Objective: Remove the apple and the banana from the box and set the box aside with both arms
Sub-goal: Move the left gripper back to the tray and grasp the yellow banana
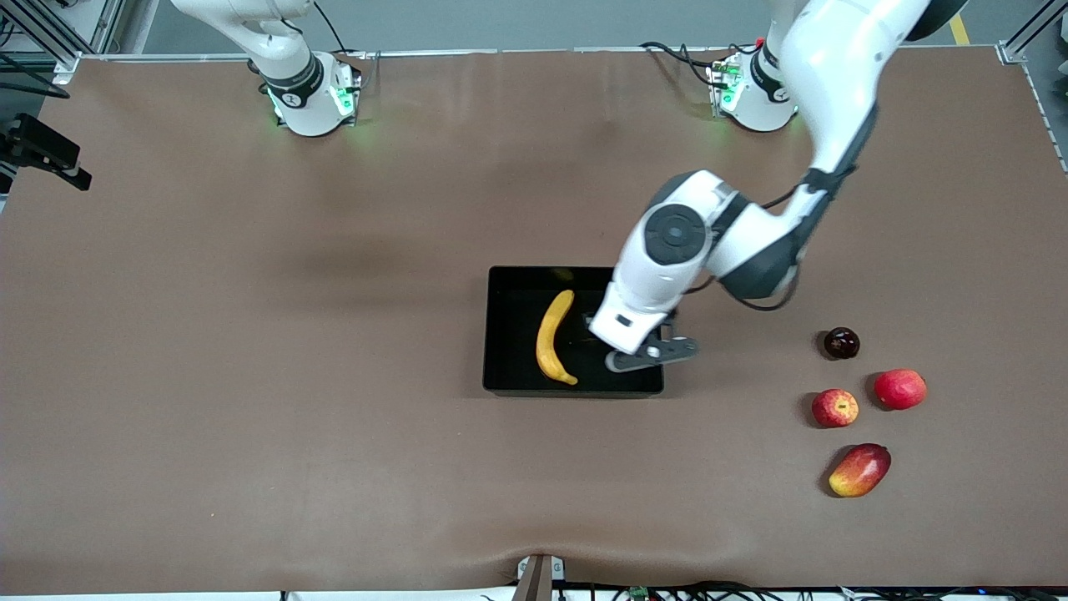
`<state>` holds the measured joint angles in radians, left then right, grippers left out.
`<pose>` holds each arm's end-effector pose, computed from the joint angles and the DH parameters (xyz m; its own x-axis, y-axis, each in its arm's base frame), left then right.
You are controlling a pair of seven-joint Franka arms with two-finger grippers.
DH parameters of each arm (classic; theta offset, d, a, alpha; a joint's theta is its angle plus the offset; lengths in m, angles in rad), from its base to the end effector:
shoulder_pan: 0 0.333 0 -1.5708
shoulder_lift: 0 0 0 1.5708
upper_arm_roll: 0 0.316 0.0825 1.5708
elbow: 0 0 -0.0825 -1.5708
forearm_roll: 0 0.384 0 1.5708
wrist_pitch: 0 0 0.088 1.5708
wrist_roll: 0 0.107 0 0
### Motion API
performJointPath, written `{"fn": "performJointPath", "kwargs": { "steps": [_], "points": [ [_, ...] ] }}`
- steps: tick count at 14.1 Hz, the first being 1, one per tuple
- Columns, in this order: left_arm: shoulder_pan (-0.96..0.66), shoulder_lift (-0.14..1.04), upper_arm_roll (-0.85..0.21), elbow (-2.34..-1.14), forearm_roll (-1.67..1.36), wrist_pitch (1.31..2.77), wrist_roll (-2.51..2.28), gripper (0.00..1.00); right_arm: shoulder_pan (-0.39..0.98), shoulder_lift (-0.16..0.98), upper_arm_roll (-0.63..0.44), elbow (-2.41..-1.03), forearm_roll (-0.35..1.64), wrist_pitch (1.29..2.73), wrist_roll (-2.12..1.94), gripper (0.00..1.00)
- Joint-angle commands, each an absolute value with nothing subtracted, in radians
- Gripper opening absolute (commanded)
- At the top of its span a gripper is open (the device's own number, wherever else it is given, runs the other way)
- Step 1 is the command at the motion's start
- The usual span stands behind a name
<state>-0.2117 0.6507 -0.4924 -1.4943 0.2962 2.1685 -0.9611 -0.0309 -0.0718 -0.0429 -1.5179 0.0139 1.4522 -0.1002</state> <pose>0.5920 -0.4044 0.3312 0.9784 0.2037 0.0359 0.1990 -0.9744 0.1046 0.5177 -0.0377 0.6772 0.9996 0.0281 0.0077 0.0282 -0.9995 -0.0162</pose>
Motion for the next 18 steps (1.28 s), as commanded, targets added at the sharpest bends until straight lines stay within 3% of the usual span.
{"fn": "performJointPath", "kwargs": {
  "steps": [1, 9, 13, 16, 18],
  "points": [
    [-0.268, 0.719, -0.460, -1.474, 0.316, 2.270, -0.999, 1.00, -0.029, -0.071, -0.043, -1.509, 0.012, 1.448, -0.107, 1.00],
    [-0.377, 0.877, -0.402, -1.398, 0.318, 2.402, -0.991, 1.00, -0.025, -0.051, -0.041, -1.508, 0.011, 1.453, -0.110, 1.00],
    [-0.492, 0.913, -0.278, -1.396, 0.314, 2.471, -1.005, 1.00, -0.018, 0.040, -0.041, -1.508, 0.024, 1.454, -0.109, 1.00],
    [-0.508, 0.953, -0.272, -1.396, 0.316, 2.526, -1.005, 1.00, -0.014, 0.072, -0.043, -1.508, 0.014, 1.453, -0.110, 1.00],
    [-0.514, 0.959, -0.270, -1.397, 0.318, 2.526, -1.000, 0.47, -0.023, 0.078, -0.043, -1.506, 0.014, 1.457, -0.110, 1.00]
  ]
}}
